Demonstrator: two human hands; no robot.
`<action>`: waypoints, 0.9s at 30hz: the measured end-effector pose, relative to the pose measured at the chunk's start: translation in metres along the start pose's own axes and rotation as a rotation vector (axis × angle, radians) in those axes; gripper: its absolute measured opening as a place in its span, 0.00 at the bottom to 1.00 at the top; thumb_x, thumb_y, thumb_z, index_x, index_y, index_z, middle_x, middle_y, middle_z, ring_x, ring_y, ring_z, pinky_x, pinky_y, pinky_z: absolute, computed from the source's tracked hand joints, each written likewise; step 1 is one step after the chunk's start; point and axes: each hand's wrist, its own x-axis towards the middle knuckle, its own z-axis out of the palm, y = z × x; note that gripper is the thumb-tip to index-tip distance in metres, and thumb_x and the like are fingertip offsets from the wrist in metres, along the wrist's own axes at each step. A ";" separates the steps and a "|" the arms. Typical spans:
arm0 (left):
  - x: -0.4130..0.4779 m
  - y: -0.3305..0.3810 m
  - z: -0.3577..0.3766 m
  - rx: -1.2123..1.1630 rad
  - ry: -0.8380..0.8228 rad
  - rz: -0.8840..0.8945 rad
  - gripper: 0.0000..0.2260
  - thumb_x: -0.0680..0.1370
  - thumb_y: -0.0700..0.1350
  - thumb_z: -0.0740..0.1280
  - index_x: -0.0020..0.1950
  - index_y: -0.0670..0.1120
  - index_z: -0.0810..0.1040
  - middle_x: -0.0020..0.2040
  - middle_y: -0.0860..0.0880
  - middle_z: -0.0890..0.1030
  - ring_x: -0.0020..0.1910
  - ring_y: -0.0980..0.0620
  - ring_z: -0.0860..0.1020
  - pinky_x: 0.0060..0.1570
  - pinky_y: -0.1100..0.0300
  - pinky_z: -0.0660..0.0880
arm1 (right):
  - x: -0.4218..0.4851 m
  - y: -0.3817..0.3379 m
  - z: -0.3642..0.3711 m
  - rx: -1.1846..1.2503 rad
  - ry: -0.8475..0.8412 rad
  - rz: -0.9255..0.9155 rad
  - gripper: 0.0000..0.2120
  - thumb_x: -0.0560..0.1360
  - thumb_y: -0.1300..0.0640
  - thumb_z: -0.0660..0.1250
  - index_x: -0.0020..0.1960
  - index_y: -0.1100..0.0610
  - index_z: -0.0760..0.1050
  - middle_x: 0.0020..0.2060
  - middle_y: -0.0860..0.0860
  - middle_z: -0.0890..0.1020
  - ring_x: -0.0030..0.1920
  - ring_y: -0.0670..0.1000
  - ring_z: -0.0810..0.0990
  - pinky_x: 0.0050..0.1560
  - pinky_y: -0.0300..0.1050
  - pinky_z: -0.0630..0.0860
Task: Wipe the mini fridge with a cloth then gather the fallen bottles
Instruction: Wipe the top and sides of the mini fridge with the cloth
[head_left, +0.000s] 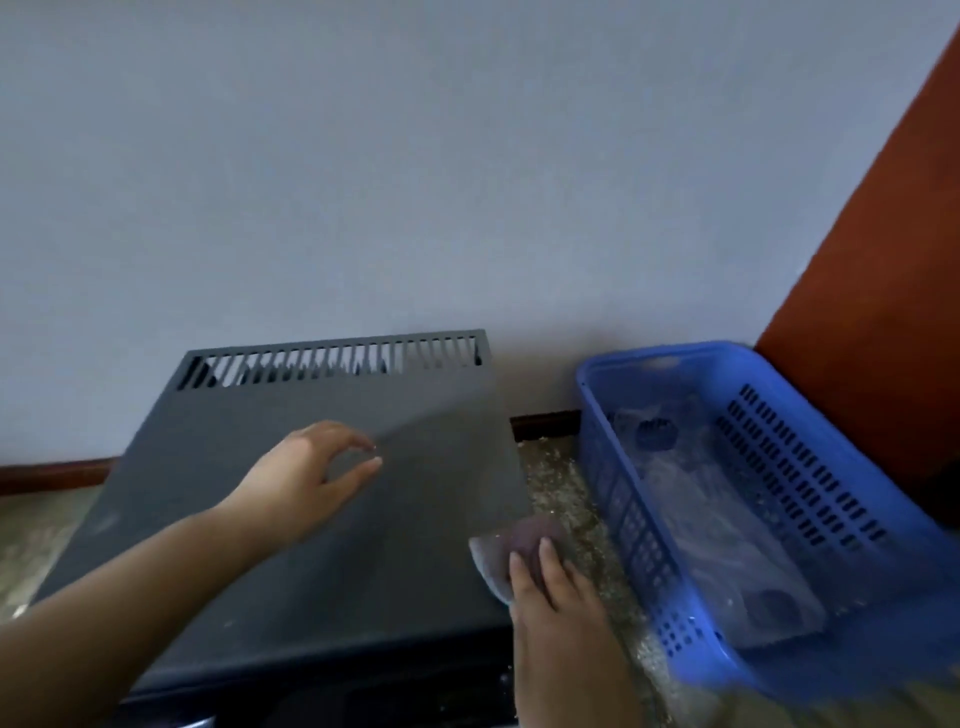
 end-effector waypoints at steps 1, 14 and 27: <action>-0.014 -0.014 -0.004 -0.002 0.024 -0.032 0.12 0.76 0.52 0.66 0.55 0.49 0.79 0.53 0.53 0.78 0.54 0.53 0.76 0.50 0.64 0.68 | 0.002 -0.006 -0.002 -0.103 -0.007 -0.016 0.16 0.68 0.56 0.59 0.41 0.56 0.86 0.43 0.57 0.86 0.35 0.58 0.85 0.28 0.46 0.79; -0.130 -0.146 -0.033 -0.003 0.070 0.094 0.33 0.69 0.65 0.47 0.64 0.51 0.75 0.66 0.50 0.74 0.67 0.50 0.70 0.68 0.59 0.62 | -0.008 -0.156 0.047 -0.295 -0.091 0.167 0.26 0.64 0.62 0.49 0.50 0.68 0.81 0.48 0.67 0.82 0.45 0.64 0.84 0.41 0.53 0.82; -0.167 -0.217 -0.036 -0.550 0.249 -0.437 0.18 0.80 0.49 0.58 0.68 0.43 0.70 0.66 0.45 0.74 0.66 0.46 0.71 0.65 0.51 0.66 | 0.080 -0.166 0.036 -0.217 -0.174 0.525 0.24 0.81 0.48 0.47 0.76 0.47 0.52 0.77 0.54 0.51 0.76 0.58 0.50 0.73 0.58 0.55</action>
